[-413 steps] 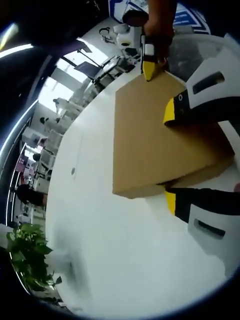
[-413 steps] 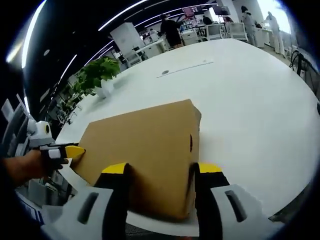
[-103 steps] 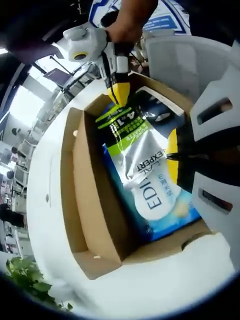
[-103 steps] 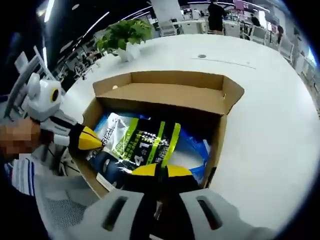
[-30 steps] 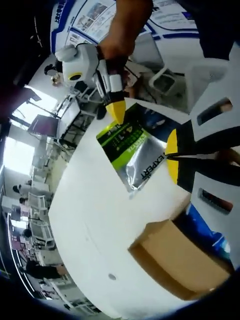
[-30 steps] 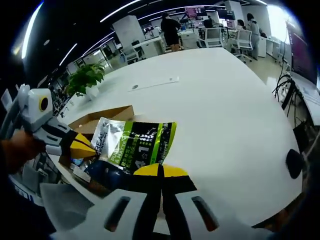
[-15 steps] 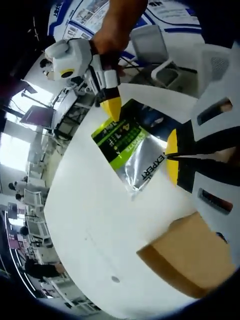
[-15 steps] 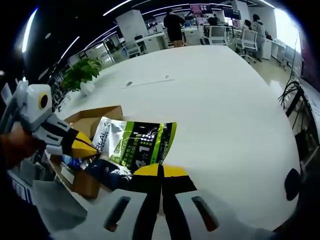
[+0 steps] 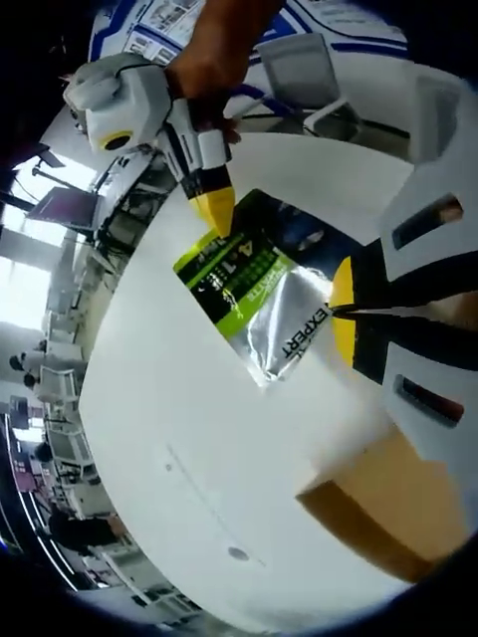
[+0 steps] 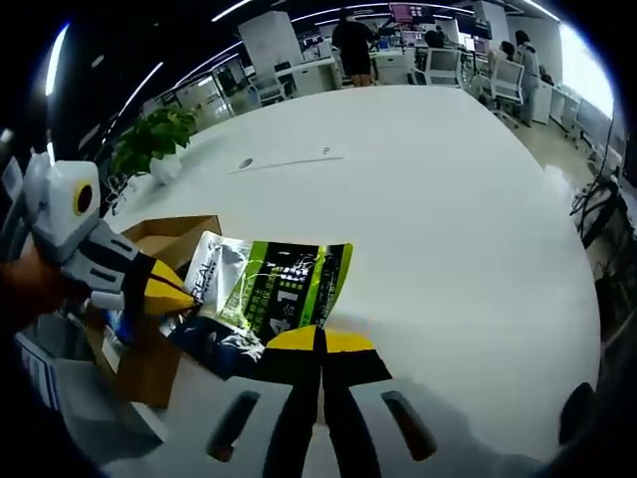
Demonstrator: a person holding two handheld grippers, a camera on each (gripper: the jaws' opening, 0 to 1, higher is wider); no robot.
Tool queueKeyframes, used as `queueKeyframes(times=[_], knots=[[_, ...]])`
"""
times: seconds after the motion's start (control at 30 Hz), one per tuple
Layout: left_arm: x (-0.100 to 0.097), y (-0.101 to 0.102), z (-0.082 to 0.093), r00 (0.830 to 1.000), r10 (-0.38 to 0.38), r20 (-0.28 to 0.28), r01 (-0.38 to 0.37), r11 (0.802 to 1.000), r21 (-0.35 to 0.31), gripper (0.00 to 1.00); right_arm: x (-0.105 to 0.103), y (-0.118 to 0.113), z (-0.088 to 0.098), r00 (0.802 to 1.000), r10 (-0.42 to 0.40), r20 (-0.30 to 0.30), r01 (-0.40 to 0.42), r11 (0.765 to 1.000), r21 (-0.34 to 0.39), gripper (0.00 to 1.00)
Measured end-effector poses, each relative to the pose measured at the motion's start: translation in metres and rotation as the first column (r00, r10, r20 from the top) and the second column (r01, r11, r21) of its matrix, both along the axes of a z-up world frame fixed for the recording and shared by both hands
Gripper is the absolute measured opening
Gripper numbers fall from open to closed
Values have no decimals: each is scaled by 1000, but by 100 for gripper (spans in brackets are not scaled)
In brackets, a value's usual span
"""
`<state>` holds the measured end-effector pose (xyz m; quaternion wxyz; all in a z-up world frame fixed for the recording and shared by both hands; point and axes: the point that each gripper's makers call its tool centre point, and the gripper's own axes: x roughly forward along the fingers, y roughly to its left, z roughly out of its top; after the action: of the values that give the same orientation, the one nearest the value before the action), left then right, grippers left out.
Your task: Operate the shoe box by opening the lid, removing the specified soft item, and placing it in the target area until the item is outside and the box remains undamaged.
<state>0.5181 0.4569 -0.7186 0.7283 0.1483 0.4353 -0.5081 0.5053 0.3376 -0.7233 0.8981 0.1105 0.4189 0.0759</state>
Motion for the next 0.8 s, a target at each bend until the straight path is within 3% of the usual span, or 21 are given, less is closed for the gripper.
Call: queueKeyframes(times=[0.37,0.8], knots=[[16,-9,-19,999,-14,32,12,999,53,0,18,-7,-21,1000,12,-20,-12,1000,-10,0],[23,-9,-51,995,-69,70,56,982,181,0,29,-6,-51,997,41,-60,-43,999,-29,0]])
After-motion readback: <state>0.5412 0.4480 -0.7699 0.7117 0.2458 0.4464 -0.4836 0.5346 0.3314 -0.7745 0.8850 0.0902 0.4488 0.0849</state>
